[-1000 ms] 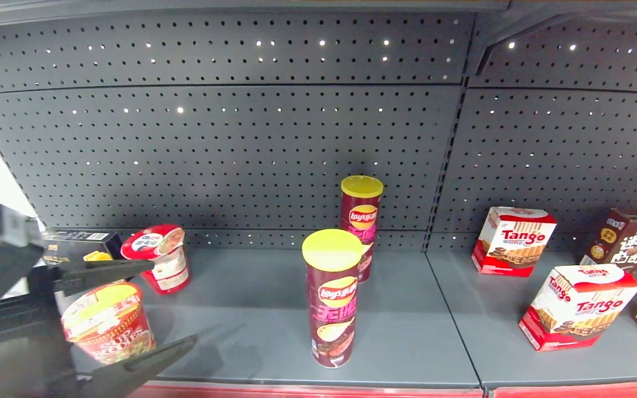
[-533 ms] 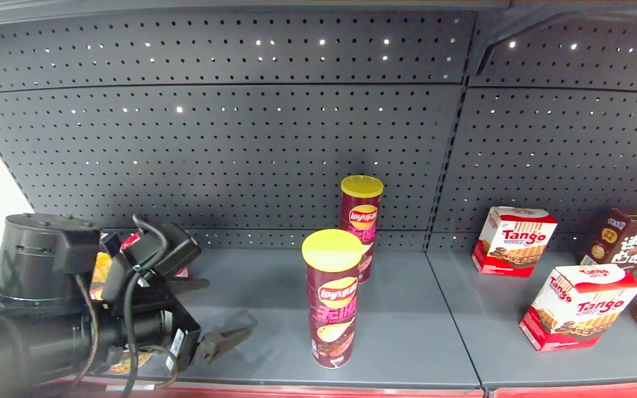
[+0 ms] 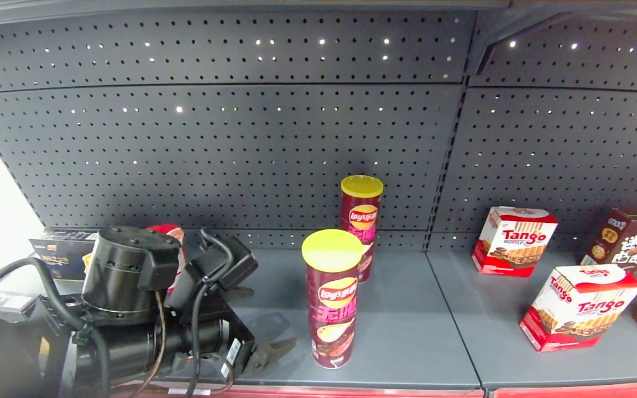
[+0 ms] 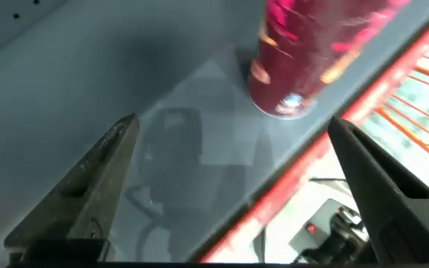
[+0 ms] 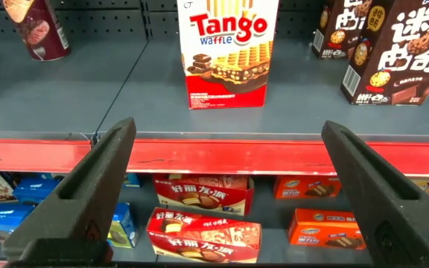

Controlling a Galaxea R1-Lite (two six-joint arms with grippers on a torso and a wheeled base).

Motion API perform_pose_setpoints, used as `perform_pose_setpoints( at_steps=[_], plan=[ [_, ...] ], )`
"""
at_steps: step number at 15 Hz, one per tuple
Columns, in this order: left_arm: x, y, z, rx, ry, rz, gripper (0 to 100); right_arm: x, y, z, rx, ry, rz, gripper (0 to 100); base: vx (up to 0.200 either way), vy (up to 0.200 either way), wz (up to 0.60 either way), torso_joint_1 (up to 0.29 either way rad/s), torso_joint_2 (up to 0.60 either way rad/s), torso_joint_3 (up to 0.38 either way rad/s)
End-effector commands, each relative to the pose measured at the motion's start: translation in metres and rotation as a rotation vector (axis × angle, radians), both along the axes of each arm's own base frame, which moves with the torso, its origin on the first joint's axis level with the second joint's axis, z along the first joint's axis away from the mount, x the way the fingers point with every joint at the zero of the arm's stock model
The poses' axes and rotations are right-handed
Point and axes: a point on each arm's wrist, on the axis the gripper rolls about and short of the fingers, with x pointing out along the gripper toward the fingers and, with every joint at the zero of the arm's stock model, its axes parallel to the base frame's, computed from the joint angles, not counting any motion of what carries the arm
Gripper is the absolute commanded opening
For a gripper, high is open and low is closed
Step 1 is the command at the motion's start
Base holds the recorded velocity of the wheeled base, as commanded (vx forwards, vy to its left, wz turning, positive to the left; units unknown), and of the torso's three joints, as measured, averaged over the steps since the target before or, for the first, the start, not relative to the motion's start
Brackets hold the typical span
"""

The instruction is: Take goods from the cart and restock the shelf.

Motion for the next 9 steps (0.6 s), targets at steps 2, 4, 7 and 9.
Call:
perform_pose_setpoints(
  at_steps=[2,4,7,9],
  plan=[
    [0.01,-0.007,-0.014,0.023,0.032,-0.001,100,0.0,0.0,0.0,0.0,0.0,0.001,100,0.0,0.0,0.0,0.0,0.0,0.0],
    [0.016,-0.009,-0.016,0.034,0.026,0.021,100,0.0,0.0,0.0,0.0,0.0,0.001,100,0.0,0.0,0.0,0.0,0.0,0.0],
    [0.031,-0.015,-0.017,0.026,-0.013,0.05,100,0.0,0.0,0.0,0.0,0.0,0.001,100,0.0,0.0,0.0,0.0,0.0,0.0],
    [0.038,-0.019,-0.015,0.02,-0.027,0.054,100,0.0,0.0,0.0,0.0,0.0,0.001,100,0.0,0.0,0.0,0.0,0.0,0.0]
  ],
)
